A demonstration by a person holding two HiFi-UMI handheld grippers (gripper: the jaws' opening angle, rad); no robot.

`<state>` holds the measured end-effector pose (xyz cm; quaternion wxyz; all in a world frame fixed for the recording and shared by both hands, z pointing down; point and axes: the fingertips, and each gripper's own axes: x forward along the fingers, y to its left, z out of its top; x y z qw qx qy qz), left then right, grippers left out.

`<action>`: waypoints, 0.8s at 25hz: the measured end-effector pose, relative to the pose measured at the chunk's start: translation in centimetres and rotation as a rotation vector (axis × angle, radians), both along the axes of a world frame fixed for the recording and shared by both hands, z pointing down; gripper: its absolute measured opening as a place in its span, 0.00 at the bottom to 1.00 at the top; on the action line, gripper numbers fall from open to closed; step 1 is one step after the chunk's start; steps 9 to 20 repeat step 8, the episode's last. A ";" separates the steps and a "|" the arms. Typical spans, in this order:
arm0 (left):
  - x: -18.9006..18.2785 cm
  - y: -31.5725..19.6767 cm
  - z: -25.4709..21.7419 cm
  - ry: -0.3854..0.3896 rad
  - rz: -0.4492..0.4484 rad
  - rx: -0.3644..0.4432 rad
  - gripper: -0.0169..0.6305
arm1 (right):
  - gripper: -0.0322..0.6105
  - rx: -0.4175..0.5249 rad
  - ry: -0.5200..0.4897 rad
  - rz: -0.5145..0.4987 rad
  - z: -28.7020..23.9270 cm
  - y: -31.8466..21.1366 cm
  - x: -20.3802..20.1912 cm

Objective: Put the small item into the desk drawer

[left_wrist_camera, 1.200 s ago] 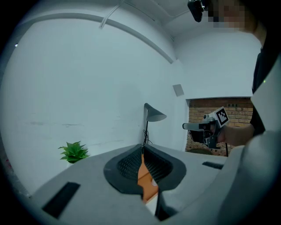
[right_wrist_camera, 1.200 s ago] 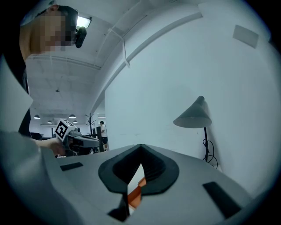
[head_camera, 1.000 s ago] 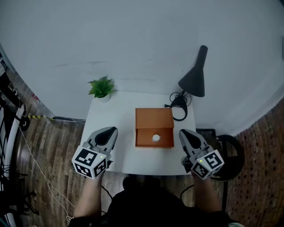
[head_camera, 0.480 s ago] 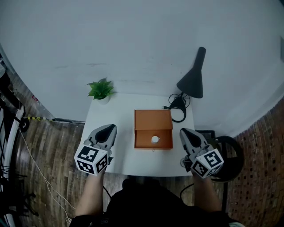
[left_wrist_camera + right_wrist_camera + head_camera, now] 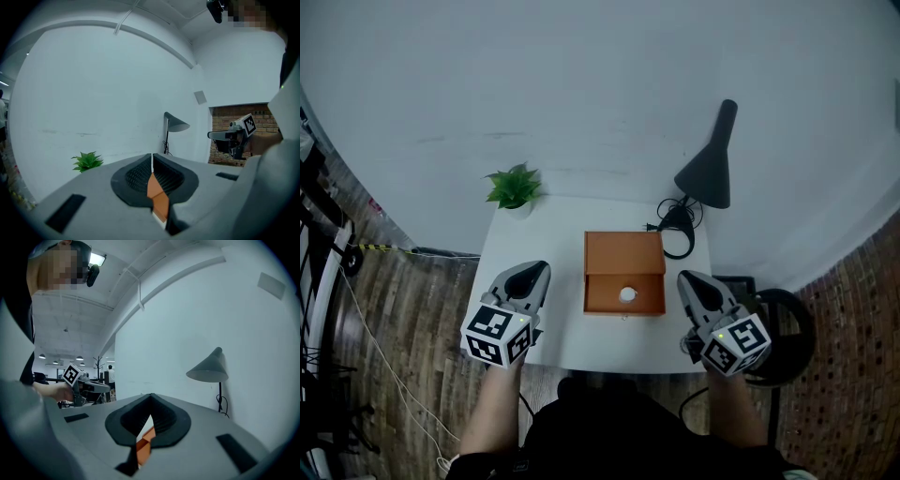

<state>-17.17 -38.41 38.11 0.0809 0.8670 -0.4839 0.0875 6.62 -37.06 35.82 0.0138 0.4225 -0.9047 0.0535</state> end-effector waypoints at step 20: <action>-0.2 0.2 0.1 0.001 -0.009 -0.002 0.06 | 0.05 -0.009 -0.005 0.001 0.3 0.2 0.0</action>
